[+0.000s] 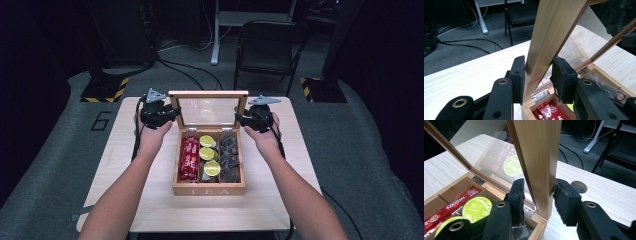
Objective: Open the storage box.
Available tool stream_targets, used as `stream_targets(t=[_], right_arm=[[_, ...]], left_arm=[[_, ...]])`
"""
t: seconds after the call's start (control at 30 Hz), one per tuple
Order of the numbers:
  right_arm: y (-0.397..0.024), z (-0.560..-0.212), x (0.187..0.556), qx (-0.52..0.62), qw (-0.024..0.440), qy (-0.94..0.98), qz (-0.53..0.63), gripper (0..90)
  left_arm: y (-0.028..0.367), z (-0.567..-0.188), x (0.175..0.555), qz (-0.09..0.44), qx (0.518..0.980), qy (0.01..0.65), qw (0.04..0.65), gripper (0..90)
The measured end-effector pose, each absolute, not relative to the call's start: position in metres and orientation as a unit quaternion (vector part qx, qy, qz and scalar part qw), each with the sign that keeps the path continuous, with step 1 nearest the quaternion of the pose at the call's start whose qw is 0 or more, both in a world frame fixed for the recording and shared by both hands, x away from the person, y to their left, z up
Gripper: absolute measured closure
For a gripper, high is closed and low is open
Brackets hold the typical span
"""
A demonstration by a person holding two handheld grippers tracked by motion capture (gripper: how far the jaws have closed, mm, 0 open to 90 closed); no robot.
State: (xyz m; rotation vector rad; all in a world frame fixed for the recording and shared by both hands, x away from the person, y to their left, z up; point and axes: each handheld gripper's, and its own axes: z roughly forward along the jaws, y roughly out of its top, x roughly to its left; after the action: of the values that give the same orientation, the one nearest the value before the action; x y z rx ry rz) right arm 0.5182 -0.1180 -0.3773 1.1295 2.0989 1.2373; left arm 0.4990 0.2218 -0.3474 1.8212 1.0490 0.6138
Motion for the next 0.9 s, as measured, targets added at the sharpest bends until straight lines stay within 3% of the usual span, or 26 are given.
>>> stream_targets(t=[0.9], right_arm=[[-0.113,-0.392,0.532,0.419,0.228,0.769,0.425,62.3]], left_arm=[[0.225,-0.349,0.512,0.236,0.726,0.437,0.476,63.4]])
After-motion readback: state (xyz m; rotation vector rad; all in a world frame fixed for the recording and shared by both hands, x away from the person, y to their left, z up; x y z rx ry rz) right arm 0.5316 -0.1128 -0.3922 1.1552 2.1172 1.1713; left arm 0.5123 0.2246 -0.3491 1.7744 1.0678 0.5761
